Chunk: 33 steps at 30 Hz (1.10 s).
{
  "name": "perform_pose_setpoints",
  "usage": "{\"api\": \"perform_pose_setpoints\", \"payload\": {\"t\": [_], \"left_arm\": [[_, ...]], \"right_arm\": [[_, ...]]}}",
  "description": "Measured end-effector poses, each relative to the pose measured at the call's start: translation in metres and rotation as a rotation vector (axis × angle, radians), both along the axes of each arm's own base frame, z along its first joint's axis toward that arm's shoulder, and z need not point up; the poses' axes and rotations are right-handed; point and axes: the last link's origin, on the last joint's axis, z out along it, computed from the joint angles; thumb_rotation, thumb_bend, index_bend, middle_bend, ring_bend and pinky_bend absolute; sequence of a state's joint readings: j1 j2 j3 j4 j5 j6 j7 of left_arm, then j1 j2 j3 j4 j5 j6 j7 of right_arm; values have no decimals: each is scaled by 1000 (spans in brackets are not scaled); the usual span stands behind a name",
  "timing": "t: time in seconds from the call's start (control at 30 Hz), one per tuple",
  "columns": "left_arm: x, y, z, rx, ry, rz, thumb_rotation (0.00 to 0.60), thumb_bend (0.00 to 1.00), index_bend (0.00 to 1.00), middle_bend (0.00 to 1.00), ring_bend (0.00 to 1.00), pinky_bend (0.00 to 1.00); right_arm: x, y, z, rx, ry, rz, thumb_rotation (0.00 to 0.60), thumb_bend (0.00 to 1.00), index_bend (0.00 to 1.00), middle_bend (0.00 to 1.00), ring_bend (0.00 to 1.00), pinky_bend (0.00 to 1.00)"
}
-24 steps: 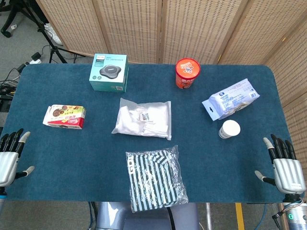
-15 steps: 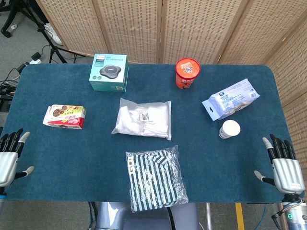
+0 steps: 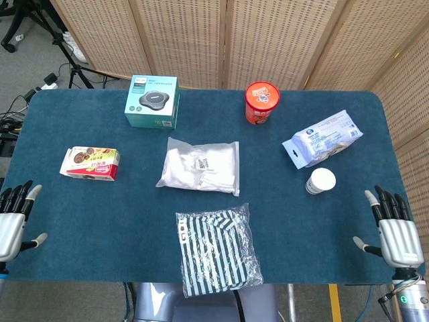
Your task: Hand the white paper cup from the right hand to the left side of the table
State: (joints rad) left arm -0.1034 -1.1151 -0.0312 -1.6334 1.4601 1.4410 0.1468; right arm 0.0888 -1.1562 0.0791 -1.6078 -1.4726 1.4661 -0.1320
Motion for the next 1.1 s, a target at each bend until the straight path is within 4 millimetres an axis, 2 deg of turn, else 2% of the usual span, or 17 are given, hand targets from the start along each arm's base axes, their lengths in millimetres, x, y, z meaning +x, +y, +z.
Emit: {"api": "perform_pose_setpoints", "payload": {"t": [0.3, 0.63, 0.83, 0.97, 1.1], "left_arm": [[5, 1, -1, 5, -16, -45, 600, 121, 0, 0, 0, 0], [14, 0, -2, 29, -54, -185, 600, 125, 0, 0, 0, 0], [12, -1, -4, 32, -64, -190, 600, 127, 0, 0, 0, 0], [12, 0, -6, 26, -65, -187, 600, 128, 0, 0, 0, 0], [11, 0, -7, 22, -64, -182, 600, 130, 0, 0, 0, 0]], "right_arm": [[-1, 0, 0, -5, -1, 5, 600, 105, 0, 0, 0, 0], [0, 4, -4, 33, 3, -3, 600, 105, 0, 0, 0, 0], [1, 2, -5, 56, -30, -1, 600, 112, 0, 0, 0, 0], [4, -6, -7, 94, -71, 8, 600, 131, 0, 0, 0, 0], [19, -26, -5, 135, -46, 49, 600, 131, 0, 0, 0, 0]]}}
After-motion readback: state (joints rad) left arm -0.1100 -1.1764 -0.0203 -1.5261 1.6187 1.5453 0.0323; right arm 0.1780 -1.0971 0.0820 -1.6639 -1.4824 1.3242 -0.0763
